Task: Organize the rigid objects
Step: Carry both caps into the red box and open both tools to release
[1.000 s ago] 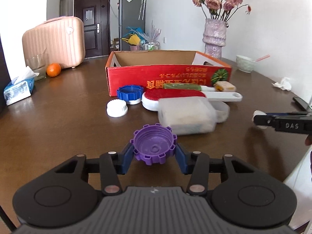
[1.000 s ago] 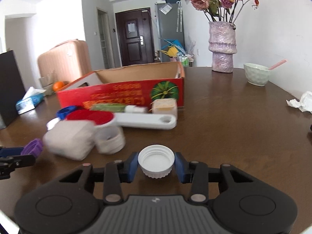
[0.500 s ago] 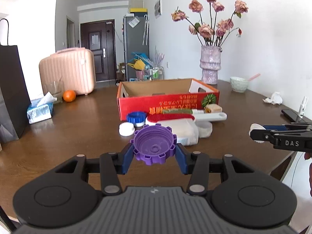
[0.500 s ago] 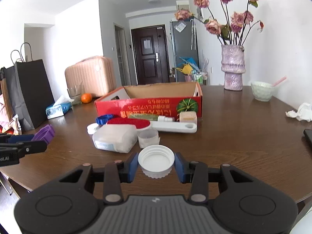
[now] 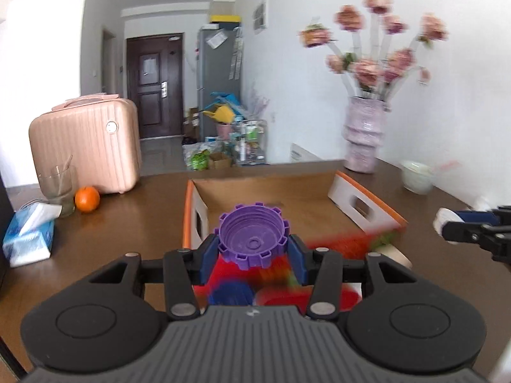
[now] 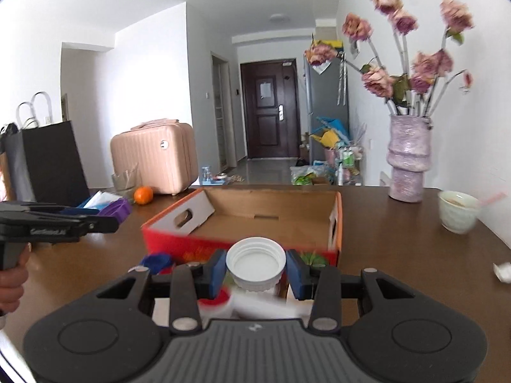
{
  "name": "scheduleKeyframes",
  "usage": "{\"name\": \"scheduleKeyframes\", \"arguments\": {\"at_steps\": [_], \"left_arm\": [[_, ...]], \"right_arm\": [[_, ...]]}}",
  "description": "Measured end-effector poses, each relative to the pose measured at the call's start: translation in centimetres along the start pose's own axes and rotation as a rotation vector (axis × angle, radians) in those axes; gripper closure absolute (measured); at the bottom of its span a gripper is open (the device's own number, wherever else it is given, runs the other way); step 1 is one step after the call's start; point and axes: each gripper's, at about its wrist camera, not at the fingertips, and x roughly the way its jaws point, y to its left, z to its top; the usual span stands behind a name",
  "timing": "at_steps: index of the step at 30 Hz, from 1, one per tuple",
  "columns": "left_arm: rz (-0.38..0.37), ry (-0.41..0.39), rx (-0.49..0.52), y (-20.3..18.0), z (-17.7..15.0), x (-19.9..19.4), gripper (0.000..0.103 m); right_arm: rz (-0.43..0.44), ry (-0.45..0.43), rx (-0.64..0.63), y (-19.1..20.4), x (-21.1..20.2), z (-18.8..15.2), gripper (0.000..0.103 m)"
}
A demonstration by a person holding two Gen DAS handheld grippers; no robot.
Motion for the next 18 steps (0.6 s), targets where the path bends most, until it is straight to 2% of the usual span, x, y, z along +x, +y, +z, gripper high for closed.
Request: {"name": "scheduleKeyframes", "arguments": {"at_steps": [6,10,16,17,18], "left_arm": [[0.041,0.136,-0.073,2.8,4.5,11.9,0.055],[0.054,0.182,-0.043,3.9,5.9,17.8,0.055],[-0.002,0.305,-0.056,5.7,6.4,24.7,0.053],[-0.011,0.323,-0.056,5.9,6.3,25.4,0.050],[-0.024,0.336,-0.058,6.1,6.1,26.0,0.046]], "right_arm": [[-0.024,0.088,-0.002,-3.5,11.5,5.4,0.063],[-0.098,0.152,-0.029,-5.4,19.0,7.2,0.063],[-0.149,0.309,-0.057,-7.6,29.1,8.6,0.063],[-0.157,0.332,-0.047,-7.8,30.2,8.6,0.059],[-0.160,0.361,-0.033,-7.9,31.3,8.6,0.044]]}}
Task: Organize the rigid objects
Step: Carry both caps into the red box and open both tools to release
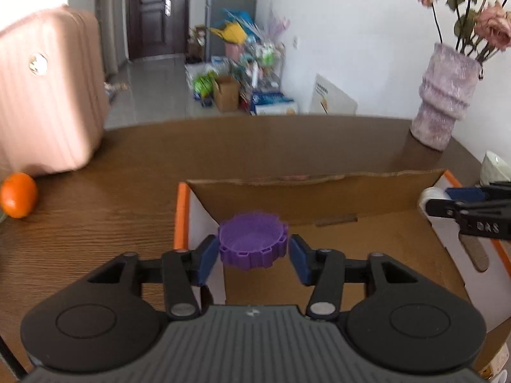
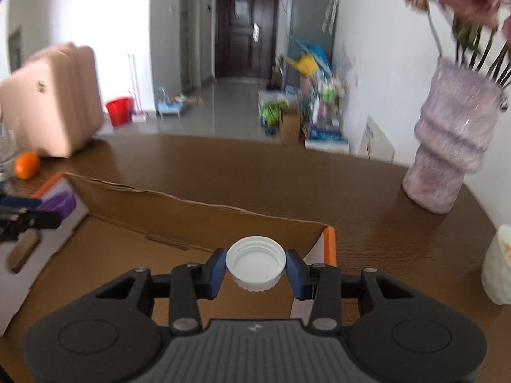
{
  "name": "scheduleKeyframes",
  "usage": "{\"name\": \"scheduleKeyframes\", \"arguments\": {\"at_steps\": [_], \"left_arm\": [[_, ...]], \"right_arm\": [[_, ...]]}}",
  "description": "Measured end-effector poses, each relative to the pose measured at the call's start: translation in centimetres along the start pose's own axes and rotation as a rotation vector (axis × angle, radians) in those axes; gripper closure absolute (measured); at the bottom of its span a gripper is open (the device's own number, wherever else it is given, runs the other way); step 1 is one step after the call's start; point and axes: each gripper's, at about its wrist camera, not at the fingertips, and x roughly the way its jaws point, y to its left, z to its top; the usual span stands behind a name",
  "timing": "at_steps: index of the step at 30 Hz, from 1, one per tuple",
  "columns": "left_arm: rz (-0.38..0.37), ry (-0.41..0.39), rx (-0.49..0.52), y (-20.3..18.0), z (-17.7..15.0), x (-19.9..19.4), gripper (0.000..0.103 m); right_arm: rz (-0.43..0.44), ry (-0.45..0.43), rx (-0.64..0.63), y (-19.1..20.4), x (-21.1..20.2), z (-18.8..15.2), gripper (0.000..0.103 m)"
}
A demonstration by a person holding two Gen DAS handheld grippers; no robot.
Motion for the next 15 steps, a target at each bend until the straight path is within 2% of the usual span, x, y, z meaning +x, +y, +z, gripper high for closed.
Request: {"name": "scheduleKeyframes", "arguments": {"at_steps": [2,4,6,11,13,15], "left_arm": [[-0.030,-0.001,-0.002,0.1,-0.2,0.0,0.039],[-0.047,-0.022,0.012,0.0,-0.4,-0.3,0.027],[-0.060,-0.014,0.028,-0.2,-0.6,-0.4,0.027],[-0.032,-0.010,0.029,-0.8,-0.3,-1.5,0.027],[-0.053,-0.016,0.029,-0.8,-0.3,-3.2,0.027],[-0.043,-0.043,0.037,-0.9,-0.3,-5.8,0.025]], "right_arm": [[-0.001,0.022,0.023,-0.2,1.1,0.2,0.034],[0.009,0.022,0.003,0.0,1.5,0.0,0.032],[0.009,0.006,-0.012,0.3,1.2,-0.2,0.020],[0.005,0.012,-0.034,1.2,-0.2,-0.5,0.019],[0.003,0.001,-0.043,1.7,-2.1,-0.3,0.019],[-0.001,-0.019,-0.046,2.0,-4.3,0.0,0.019]]}}
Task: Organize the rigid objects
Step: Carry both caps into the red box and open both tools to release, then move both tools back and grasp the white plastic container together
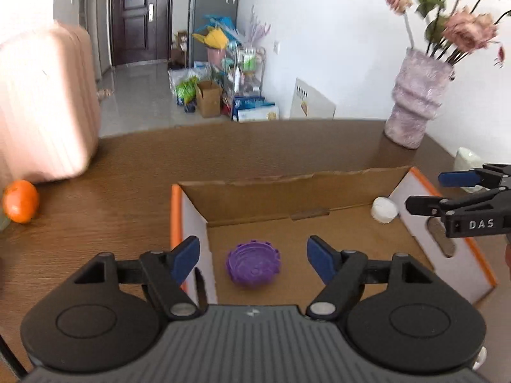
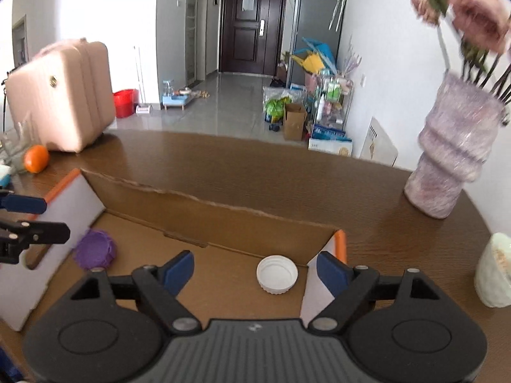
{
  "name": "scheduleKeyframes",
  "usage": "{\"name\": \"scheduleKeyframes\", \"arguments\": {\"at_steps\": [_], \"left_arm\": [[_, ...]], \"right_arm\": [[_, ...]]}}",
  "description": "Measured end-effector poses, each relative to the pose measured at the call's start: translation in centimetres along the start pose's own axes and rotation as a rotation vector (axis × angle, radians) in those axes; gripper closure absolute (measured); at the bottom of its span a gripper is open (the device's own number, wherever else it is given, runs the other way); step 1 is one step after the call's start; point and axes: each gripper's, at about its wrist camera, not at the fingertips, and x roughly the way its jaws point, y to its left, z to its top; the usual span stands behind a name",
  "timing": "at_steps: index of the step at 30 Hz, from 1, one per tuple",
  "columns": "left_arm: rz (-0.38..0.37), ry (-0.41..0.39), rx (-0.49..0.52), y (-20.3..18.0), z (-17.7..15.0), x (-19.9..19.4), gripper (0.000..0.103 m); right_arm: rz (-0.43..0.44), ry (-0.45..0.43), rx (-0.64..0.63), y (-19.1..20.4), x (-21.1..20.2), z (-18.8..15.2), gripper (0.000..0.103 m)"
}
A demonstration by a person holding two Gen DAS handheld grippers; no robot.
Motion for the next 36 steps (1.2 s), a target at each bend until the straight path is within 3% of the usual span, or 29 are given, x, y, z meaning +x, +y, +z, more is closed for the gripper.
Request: {"name": "scheduleKeyframes", "arguments": {"at_steps": [9,12,17,21,26,32,36], "left_arm": [[0.038,-0.175,0.048,-1.4,-0.9,-15.0,0.015],[0.036,-0.233,0.047,-1.8,-2.3,-20.0,0.002],[0.022,-0.275,0.073,-3.2,-5.3,-25.3,0.000],[0.045,-0.338,0.087,-3.8,-9.0,-29.0,0.000],[0.012,-0.411,0.144,-4.3,-14.9,-31.8,0.000],[-0.055,-0.411,0.165,-5.0,-23.9,-32.7,0.000],[-0.078,-0.383,0.161,-5.8,-30.1,-32.5,0.000]], "right_arm": [[-0.012,-0.139,-0.022,1.3,-14.3,0.4,0.011],[-0.008,-0.180,-0.034,2.1,-19.0,-0.8,0.008],[0.007,-0.263,0.000,3.0,-25.2,-4.4,0.004],[-0.007,-0.328,0.067,3.5,-28.7,-8.3,0.004],[-0.011,-0.468,0.067,5.9,-32.5,-14.9,0.000],[-0.059,-0.504,0.061,9.8,-34.5,-23.7,0.000],[-0.089,-0.472,0.124,11.3,-34.4,-29.5,0.000]]}}
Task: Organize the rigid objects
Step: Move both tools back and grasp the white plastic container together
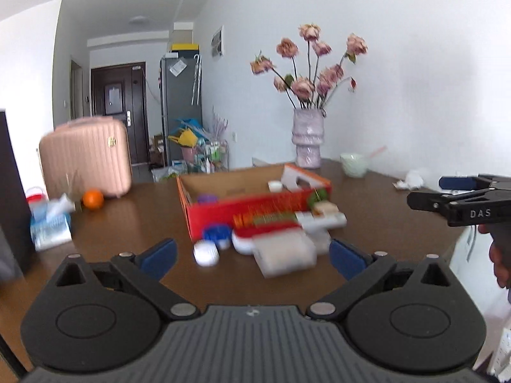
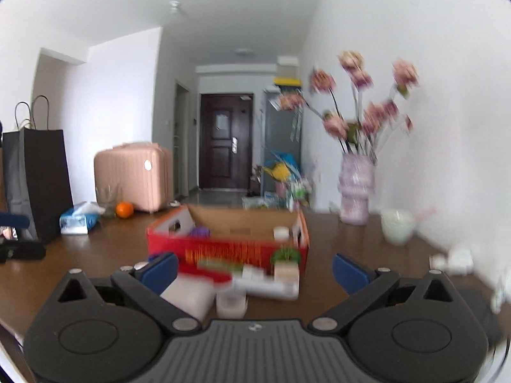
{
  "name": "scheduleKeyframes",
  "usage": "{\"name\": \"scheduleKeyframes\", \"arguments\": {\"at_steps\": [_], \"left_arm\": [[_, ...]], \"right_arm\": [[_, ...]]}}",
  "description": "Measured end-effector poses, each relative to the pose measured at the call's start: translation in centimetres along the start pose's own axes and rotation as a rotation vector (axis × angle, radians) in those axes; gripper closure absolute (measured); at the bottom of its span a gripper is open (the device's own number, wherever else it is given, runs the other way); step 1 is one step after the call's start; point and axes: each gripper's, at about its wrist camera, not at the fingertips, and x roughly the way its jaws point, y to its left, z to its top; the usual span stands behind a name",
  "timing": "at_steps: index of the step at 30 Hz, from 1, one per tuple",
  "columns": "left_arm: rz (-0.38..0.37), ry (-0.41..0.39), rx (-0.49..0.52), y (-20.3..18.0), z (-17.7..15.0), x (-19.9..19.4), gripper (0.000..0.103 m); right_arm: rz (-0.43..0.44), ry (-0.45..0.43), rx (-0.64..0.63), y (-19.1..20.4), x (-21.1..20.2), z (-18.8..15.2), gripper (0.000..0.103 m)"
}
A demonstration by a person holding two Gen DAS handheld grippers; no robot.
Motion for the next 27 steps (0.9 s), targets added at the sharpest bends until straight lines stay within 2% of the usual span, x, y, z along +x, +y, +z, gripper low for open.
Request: {"name": "scheduleKeyframes", "arguments": {"at_steps": [2,4,7,10,16,17,18,20,22,23,27], "left_arm": [[-0.002,0.029,-0.015,-0.3,-1.8,-0.4,0.000],[-0.002,0.062,-0.008,-0.7,-2.6,0.3,0.000],[0.044,0.085,0.014,-1.1,-2.7,1.8,0.000],[0.029,0.107,-0.002,-0.8,-2.5,3.5,0.000],[-0.014,0.161,-0.167,1.4,-1.5,8.8,0.000],[-0.021,0.172,-0.201,1.9,-1.3,9.9,0.001],[-0.035,0.175,-0.229,2.2,-1.1,10.9,0.004],[-0.063,0.195,-0.273,2.8,-0.7,12.9,0.015],[-0.092,0.216,-0.307,3.3,-0.5,14.8,0.034],[-0.106,0.227,-0.325,3.6,-0.3,15.7,0.036],[-0.142,0.238,-0.376,4.2,0.0,18.6,0.051]], "right_arm": [[0.016,0.029,0.045,-0.1,-0.9,-2.2,0.000],[0.047,0.071,0.032,-0.1,-1.0,-3.6,0.000],[0.038,0.106,-0.018,0.3,-0.6,-4.4,0.000],[0.049,0.119,0.013,0.1,0.7,-4.5,0.000],[0.109,0.141,0.102,-0.6,4.5,-4.4,0.005],[0.117,0.149,0.124,-0.8,5.4,-4.3,0.013],[0.129,0.162,0.148,-1.1,6.4,-4.2,0.021],[0.171,0.191,0.199,-1.5,8.5,-4.0,0.028],[0.220,0.206,0.249,-1.6,10.6,-3.7,0.040],[0.248,0.210,0.272,-1.5,11.5,-3.5,0.048],[0.305,0.239,0.352,-0.8,15.4,-3.3,0.061]]}}
